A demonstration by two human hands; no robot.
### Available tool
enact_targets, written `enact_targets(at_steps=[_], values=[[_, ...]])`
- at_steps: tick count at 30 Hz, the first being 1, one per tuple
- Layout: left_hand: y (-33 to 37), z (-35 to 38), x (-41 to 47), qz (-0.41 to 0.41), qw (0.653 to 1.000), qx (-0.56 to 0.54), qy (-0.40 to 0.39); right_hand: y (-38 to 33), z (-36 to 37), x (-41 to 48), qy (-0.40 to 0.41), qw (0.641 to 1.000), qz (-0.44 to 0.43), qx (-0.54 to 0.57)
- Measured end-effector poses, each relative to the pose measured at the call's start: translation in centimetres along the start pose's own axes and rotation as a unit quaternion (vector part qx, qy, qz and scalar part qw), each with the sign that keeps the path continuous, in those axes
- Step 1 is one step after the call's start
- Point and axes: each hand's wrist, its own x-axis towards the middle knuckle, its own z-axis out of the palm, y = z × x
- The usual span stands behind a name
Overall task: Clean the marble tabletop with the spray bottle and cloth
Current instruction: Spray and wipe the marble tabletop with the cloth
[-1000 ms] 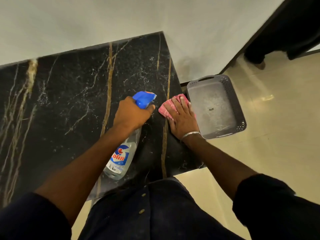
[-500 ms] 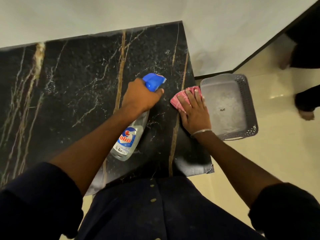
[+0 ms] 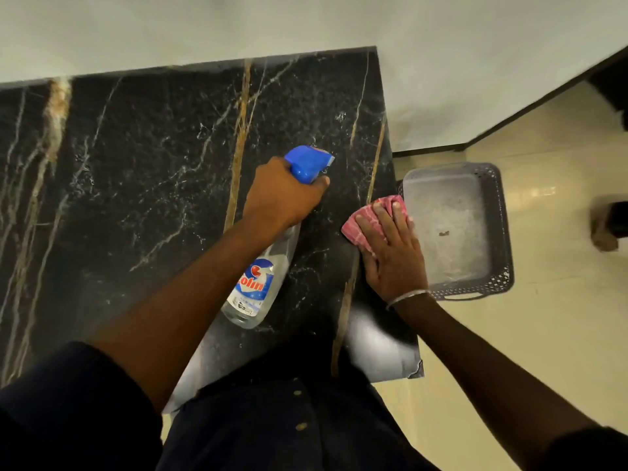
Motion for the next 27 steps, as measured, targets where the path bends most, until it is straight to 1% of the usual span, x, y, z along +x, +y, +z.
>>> enact_targets(at_steps=[6,8,16,19,22,24,27], values=[[0.7,-0.7,3.4,0.002,1.000,-0.019,0.014,1.8,-0.2,12.5,0.011,1.000,0.010,0.001],[0.9,-1.0,4.1,-0.002,1.000,-0.020,0.016,2.2,-0.4,16.2,0.003,1.000,0.021,-0.002],[1.5,-2.4,2.6,-0.005,0.999,-0.041,0.030,3.1,-1.8,27.6,-0.012,0.999,0.042,-0.009],[0.8,-3.3,1.1,-0.013,0.998,-0.052,0.040,2.9,-1.9,28.7,-0.014,0.999,0.044,-0.016],[-0.5,-4.3,-0.4,-0.013,0.998,-0.051,0.044,2.4,-2.3,27.7,-0.026,0.998,0.050,-0.020],[-1.2,-4.8,-1.3,-0.016,0.998,-0.041,0.036,1.9,-2.4,25.6,-0.031,0.998,0.059,-0.020],[-2.0,-4.7,-2.9,0.002,0.999,-0.028,0.035,1.6,-1.9,19.3,-0.027,0.999,0.038,-0.027]])
